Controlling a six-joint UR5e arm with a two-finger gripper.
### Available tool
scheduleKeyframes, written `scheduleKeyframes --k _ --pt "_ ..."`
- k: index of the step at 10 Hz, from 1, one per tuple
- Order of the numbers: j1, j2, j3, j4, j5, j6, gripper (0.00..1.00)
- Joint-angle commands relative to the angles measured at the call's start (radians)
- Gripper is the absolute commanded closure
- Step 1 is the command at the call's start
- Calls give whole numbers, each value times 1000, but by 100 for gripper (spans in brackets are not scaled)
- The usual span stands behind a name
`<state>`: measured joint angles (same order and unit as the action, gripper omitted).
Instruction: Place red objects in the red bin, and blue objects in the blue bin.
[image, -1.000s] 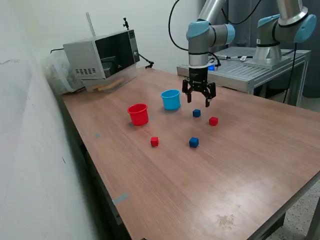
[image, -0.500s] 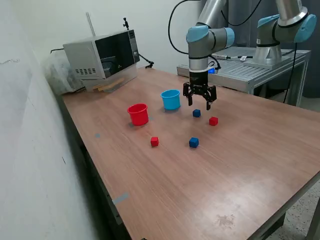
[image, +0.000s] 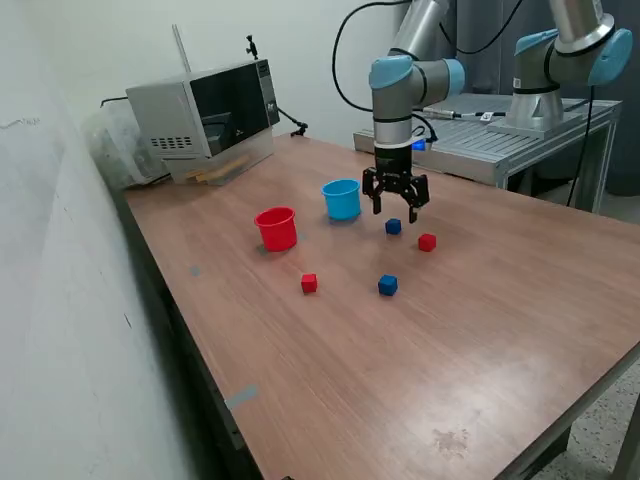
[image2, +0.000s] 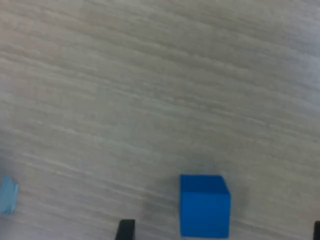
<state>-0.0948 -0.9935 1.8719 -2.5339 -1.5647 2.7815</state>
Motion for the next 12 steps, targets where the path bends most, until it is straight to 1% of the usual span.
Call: scheduleKeyframes --k 1,5,11,12 --pt "-11 6 -16 0 0 0 0" --pt "-43 24 -19 -2 0 0 0" --pt "-42 21 -13 -2 0 0 0" --pt "-33 21 -8 0 0 0 100"
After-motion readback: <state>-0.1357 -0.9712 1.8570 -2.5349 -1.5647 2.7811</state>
